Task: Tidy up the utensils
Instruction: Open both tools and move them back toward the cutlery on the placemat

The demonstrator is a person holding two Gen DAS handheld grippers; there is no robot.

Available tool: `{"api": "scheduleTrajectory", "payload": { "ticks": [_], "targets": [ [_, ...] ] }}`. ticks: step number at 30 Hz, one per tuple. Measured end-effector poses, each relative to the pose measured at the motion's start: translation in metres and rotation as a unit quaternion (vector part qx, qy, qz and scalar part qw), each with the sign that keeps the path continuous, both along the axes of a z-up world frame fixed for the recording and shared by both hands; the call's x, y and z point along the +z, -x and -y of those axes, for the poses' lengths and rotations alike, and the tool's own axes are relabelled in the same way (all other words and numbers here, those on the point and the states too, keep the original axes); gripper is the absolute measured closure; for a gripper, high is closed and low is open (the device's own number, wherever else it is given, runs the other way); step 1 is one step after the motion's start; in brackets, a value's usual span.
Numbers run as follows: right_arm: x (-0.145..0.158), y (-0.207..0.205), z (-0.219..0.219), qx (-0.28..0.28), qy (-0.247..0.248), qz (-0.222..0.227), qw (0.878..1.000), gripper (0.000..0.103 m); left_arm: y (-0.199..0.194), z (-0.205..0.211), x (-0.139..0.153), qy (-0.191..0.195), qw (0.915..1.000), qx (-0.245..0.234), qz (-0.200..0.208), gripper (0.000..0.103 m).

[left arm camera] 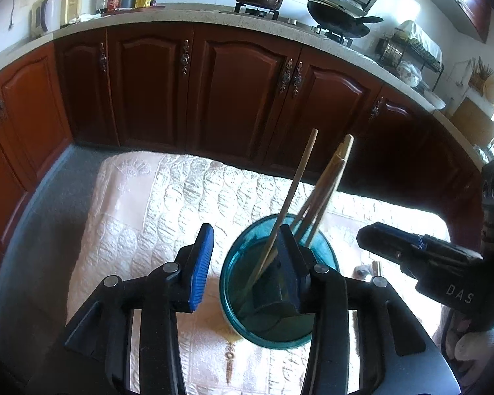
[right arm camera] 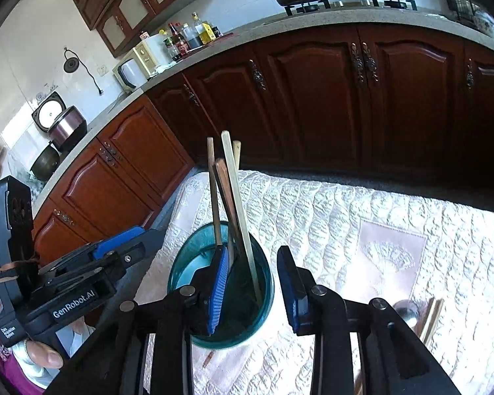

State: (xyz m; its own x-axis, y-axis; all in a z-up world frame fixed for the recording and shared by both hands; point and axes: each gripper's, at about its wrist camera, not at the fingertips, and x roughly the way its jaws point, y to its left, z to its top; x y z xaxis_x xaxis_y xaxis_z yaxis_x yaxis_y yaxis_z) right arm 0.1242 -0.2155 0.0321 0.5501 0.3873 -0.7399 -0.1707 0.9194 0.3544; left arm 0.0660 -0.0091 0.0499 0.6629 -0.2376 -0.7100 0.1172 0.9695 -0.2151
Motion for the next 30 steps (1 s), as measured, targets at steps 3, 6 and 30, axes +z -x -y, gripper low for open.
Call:
{"api": "scheduleTrajectory", "payload": {
  "ticks": [3, 6, 30],
  "targets": [
    [-0.001, 0.008, 0.003, -0.004, 0.002, -0.002, 1.000, 0.073, 0.008, 0.002, 0.000, -0.004, 1.0000, 0.001, 0.002, 0.063],
    [-0.003, 0.020, 0.007, -0.007, 0.006, -0.004, 1.000, 0.072, 0.018, 0.007, 0.000, -0.010, 0.9999, -0.001, 0.004, 0.062],
    [-0.082, 0.115, 0.131, -0.132, 0.039, -0.092, 0.986, 0.069, 0.087, 0.090, -0.048, -0.076, 0.9931, -0.088, -0.020, 0.061]
  ]
}}
